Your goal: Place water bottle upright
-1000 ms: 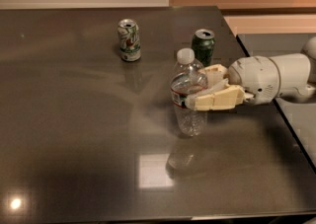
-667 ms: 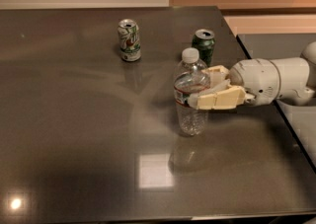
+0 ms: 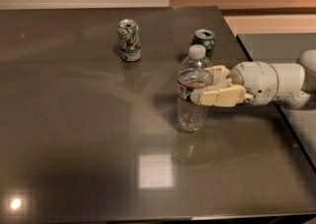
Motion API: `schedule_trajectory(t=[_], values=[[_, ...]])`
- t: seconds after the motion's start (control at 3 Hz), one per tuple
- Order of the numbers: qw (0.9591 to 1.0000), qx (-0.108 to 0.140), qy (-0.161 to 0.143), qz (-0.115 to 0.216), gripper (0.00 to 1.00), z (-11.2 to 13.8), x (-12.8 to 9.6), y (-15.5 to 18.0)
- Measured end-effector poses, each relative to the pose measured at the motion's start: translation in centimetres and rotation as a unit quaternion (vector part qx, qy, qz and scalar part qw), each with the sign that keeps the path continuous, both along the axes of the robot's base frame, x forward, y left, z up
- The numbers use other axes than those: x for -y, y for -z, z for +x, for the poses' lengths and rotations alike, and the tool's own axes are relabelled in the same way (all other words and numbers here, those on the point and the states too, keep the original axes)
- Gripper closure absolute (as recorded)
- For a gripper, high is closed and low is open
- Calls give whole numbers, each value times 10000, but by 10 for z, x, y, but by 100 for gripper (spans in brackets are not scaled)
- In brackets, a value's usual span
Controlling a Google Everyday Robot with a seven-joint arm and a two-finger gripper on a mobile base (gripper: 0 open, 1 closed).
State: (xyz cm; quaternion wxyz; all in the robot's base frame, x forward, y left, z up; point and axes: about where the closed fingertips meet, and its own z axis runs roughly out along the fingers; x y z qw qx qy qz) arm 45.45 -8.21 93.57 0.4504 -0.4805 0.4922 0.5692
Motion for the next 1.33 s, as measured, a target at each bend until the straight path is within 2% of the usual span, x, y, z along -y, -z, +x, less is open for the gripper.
schedule_trajectory(t=[0.33,1.33], values=[[9999,-22,68,98,82,5,4,6],[9997,-10,111,201,12,15,11,16]])
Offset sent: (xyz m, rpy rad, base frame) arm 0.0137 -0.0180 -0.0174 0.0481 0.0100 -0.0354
